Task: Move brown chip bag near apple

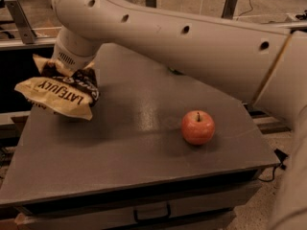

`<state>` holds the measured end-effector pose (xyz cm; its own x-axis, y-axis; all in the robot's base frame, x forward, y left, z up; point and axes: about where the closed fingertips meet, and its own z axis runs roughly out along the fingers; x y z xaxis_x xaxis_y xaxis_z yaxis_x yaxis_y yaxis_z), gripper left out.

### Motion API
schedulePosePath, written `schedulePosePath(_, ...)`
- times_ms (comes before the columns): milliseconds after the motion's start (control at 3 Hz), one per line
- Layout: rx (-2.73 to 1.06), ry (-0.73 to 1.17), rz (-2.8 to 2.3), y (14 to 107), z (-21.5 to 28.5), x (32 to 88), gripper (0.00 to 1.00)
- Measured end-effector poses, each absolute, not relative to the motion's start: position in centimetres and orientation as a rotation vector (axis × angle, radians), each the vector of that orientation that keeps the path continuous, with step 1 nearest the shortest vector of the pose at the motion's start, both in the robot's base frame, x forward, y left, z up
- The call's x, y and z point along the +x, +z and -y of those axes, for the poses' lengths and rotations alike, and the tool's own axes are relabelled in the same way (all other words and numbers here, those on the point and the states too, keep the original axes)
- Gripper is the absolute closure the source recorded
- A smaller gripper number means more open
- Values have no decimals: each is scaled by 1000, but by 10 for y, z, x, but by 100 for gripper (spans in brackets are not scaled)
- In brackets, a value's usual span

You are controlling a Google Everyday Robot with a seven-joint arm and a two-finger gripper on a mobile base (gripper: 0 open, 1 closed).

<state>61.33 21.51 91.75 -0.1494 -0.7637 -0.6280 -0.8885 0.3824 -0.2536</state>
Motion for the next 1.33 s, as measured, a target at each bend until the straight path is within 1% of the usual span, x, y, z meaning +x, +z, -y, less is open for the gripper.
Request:
schedulePosePath(333, -1352, 77, -1930, 955, -182, 610, 100)
schedulePosePath(667, -1346, 55, -1918, 961, -179, 611, 100)
schedulePosePath(1000, -1303, 121, -1941, 953, -162, 618, 100)
schedulePosePath(1333, -1195, 184, -2004, 939, -110, 635, 100)
